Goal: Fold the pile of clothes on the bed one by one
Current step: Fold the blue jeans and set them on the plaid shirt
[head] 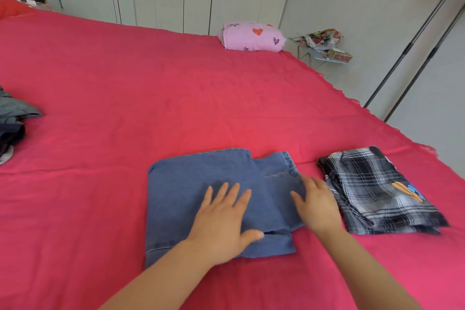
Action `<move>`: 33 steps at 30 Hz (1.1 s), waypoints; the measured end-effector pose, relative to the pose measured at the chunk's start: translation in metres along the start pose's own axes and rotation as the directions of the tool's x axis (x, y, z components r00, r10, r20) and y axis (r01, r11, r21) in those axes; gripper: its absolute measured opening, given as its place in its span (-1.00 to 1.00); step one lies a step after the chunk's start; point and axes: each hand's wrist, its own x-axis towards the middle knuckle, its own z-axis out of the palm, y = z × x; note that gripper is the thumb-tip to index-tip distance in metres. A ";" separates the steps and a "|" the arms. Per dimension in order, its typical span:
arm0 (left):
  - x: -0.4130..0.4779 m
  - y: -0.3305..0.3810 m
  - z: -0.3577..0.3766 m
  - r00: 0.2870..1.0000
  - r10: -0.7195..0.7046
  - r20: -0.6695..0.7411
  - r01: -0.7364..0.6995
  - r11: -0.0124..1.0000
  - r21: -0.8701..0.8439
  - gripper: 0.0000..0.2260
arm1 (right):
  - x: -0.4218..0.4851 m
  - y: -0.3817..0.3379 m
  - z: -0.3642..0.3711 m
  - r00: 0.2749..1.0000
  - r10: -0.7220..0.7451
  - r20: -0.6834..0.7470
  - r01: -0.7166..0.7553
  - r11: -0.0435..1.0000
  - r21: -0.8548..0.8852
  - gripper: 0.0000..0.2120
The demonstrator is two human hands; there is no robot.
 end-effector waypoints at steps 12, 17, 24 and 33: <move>0.014 0.025 0.029 0.994 -0.038 0.107 0.027 0.995 0.097 -0.39 | 0.021 0.030 0.008 0.879 0.347 0.326 -0.437 0.861 0.261 -0.65; 0.013 0.009 0.021 0.989 -0.125 -0.075 0.077 0.886 -0.458 -0.55 | 0.022 0.028 0.008 0.812 0.371 0.452 -0.584 0.551 0.596 -0.95; 0.004 0.006 0.005 0.860 -0.494 -0.129 0.033 0.307 -0.951 -0.86 | 0.012 0.019 0.003 0.842 0.361 0.402 -0.535 0.452 0.714 -0.85; -0.022 -0.026 -0.057 0.520 -0.840 -0.154 -0.474 -0.134 -0.870 -0.87 | -0.033 -0.075 0.012 0.991 -0.074 -0.112 0.099 0.966 0.239 -0.59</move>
